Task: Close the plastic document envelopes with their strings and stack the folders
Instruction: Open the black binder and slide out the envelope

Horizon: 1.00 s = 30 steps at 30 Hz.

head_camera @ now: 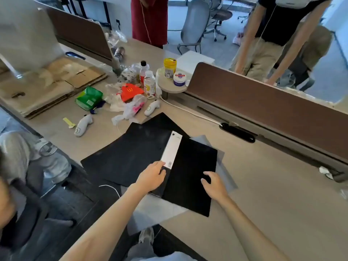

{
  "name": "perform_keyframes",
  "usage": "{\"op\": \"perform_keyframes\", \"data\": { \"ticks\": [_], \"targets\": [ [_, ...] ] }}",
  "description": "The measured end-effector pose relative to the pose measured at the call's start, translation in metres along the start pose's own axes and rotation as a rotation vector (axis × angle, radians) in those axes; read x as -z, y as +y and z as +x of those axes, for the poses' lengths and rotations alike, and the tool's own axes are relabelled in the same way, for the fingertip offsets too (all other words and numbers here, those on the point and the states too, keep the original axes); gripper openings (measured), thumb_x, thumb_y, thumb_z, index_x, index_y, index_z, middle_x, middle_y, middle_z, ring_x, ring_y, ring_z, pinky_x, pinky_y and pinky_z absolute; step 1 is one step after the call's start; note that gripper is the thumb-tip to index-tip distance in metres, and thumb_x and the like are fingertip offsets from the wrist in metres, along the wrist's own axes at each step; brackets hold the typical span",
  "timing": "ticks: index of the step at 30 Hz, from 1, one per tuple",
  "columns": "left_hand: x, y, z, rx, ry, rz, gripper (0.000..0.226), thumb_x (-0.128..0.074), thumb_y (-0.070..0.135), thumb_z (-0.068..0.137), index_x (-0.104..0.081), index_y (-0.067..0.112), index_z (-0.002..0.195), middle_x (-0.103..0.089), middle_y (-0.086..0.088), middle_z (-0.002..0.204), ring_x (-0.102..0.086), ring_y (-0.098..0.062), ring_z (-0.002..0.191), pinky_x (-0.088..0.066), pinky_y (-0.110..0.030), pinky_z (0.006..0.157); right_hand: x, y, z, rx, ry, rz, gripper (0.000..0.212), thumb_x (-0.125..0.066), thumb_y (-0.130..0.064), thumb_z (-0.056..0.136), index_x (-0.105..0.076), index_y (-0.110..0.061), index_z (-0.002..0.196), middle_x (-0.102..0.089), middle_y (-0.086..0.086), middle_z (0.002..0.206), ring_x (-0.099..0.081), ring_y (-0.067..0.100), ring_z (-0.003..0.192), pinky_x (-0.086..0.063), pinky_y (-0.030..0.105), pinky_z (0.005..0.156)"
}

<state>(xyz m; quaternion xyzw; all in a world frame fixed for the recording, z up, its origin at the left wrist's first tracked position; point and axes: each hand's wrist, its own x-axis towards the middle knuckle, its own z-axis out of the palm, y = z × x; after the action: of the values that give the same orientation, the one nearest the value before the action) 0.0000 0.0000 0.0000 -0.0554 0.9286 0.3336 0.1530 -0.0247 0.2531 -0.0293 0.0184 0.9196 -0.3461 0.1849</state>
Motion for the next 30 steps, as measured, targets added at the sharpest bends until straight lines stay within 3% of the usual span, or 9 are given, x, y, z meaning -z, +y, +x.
{"op": "perform_keyframes", "data": {
  "ticks": [7,10,13,16,18,20,24,30],
  "targets": [
    [-0.004,-0.035,0.043,-0.126,-0.138,0.248,0.051,-0.043,0.035,0.096,-0.033,0.019,0.144,-0.017,-0.002,0.160,-0.012,-0.022,0.148,-0.025,-0.044,0.118,-0.029,0.004,0.009,-0.449,0.135,0.324,0.047,-0.058,-0.017,0.091,-0.048,-0.005,0.134,-0.051,0.012,0.139,-0.049,0.028,0.126,-0.038,0.035,0.106],
    [-0.007,-0.049,0.053,-0.173,-0.239,0.343,0.058,-0.041,0.039,0.096,-0.020,0.023,0.148,-0.003,-0.002,0.162,-0.002,-0.023,0.149,-0.019,-0.048,0.119,-0.042,0.006,0.008,-0.582,0.276,0.434,0.039,-0.058,-0.015,0.090,-0.054,-0.005,0.127,-0.056,0.010,0.132,-0.054,0.029,0.120,-0.041,0.033,0.100],
    [-0.014,-0.062,0.056,-0.200,-0.314,0.427,0.063,-0.039,0.043,0.096,-0.010,0.028,0.150,0.010,-0.001,0.161,0.009,-0.025,0.149,-0.011,-0.051,0.118,-0.048,0.008,0.010,-0.667,0.432,0.511,0.023,-0.062,-0.019,0.086,-0.060,-0.008,0.107,-0.065,0.013,0.116,-0.060,0.028,0.101,-0.045,0.034,0.090],
    [-0.017,-0.071,0.061,-0.240,-0.312,0.481,0.064,-0.041,0.044,0.096,-0.009,0.031,0.150,0.012,0.000,0.161,0.011,-0.026,0.148,-0.009,-0.050,0.118,-0.045,0.012,0.013,-0.733,0.434,0.592,0.029,-0.065,-0.032,0.085,-0.061,-0.009,0.101,-0.067,0.010,0.104,-0.061,0.024,0.091,-0.049,0.034,0.084],
    [-0.018,-0.072,0.063,-0.248,-0.320,0.492,0.065,-0.042,0.043,0.095,-0.010,0.031,0.150,0.012,0.000,0.161,0.010,-0.027,0.148,-0.008,-0.051,0.118,-0.043,0.017,0.010,-0.711,0.306,0.649,0.032,-0.065,-0.040,0.083,-0.065,-0.009,0.095,-0.071,0.005,0.097,-0.066,0.020,0.085,-0.054,0.033,0.079],
    [-0.019,-0.071,0.065,-0.231,-0.331,0.487,0.065,-0.044,0.042,0.095,-0.010,0.032,0.150,0.012,0.001,0.161,0.010,-0.027,0.148,-0.007,-0.052,0.118,-0.039,0.019,0.006,-0.666,0.183,0.690,0.037,-0.069,-0.044,0.079,-0.068,-0.016,0.102,-0.074,-0.001,0.100,-0.070,0.018,0.090,-0.056,0.037,0.086],
    [-0.016,-0.065,0.069,-0.209,-0.343,0.535,0.068,-0.047,0.041,0.093,-0.010,0.032,0.149,0.011,0.000,0.161,0.009,-0.029,0.148,-0.007,-0.053,0.118,-0.034,0.009,-0.001,-0.555,0.086,0.761,0.032,-0.060,-0.023,0.091,-0.056,-0.021,0.123,-0.067,-0.004,0.117,-0.064,0.017,0.105,-0.050,0.039,0.099],
    [-0.012,-0.043,0.059,-0.105,-0.249,0.426,0.065,-0.044,0.041,0.095,-0.010,0.031,0.150,0.007,0.002,0.162,0.000,-0.028,0.149,-0.014,-0.052,0.119,-0.010,-0.001,-0.012,-0.374,0.025,0.799,0.035,-0.049,-0.012,0.097,-0.048,-0.024,0.130,-0.059,-0.009,0.126,-0.056,0.010,0.111,-0.043,0.030,0.100]
  ]
}}
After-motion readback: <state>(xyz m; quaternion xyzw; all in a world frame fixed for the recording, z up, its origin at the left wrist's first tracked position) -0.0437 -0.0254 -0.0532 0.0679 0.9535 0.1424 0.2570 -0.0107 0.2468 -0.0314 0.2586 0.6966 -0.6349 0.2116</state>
